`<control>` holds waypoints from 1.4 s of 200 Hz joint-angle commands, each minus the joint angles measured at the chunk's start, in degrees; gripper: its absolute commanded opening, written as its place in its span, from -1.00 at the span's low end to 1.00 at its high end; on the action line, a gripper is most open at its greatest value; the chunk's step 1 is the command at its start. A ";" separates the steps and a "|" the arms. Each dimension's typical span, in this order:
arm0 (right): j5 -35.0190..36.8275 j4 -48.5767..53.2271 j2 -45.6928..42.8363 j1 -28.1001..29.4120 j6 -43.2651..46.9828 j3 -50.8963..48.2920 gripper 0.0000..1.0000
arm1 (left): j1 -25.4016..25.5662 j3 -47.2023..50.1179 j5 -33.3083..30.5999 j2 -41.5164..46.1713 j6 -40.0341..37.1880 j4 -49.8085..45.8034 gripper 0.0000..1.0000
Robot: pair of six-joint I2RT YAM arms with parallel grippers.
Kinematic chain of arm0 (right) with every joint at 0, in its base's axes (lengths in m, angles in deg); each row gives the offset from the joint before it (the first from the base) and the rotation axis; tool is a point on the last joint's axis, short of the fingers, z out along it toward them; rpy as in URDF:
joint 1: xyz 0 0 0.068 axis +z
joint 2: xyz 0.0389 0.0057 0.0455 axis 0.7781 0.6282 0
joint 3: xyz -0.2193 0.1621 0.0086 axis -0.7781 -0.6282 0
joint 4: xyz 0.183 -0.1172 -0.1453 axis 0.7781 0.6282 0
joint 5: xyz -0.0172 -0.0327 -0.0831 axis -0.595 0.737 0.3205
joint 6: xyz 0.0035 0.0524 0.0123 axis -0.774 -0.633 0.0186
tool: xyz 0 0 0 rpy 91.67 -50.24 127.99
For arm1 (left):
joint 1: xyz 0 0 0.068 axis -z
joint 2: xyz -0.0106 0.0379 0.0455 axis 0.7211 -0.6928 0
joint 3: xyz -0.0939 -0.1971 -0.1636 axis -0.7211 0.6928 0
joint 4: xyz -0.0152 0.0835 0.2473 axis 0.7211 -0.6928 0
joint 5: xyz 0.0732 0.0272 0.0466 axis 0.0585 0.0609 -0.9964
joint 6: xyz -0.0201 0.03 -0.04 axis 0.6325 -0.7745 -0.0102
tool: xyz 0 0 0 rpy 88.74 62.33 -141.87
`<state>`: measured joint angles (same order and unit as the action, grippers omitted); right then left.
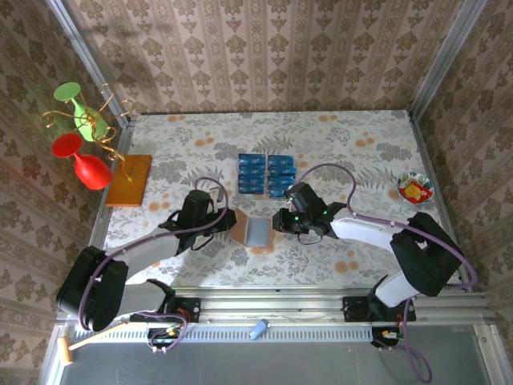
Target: Put the credit cards into the card holder
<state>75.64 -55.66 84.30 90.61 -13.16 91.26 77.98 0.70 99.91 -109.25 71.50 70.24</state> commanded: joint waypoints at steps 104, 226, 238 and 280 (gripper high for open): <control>0.82 -1.94 14.79 6.10 0.06 7.52 -0.62 | 0.28 -2.56 -14.08 2.50 -10.27 -16.75 0.03; 1.98 -3.48 14.91 5.65 -0.71 4.21 -0.63 | 4.44 -5.88 -23.17 -9.23 -12.39 -19.34 0.04; 2.16 -3.46 14.76 5.65 -0.79 3.98 -0.63 | 4.41 -6.34 -23.15 -9.85 -12.65 -19.02 0.04; 1.84 -2.16 13.73 4.68 -0.23 5.09 -0.62 | 4.41 -8.77 -22.38 -10.56 -12.78 -19.72 0.05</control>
<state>75.60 -60.40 98.62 96.25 -13.61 96.48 82.50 -6.64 78.10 -118.04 60.44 48.66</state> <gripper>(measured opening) 0.187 0.524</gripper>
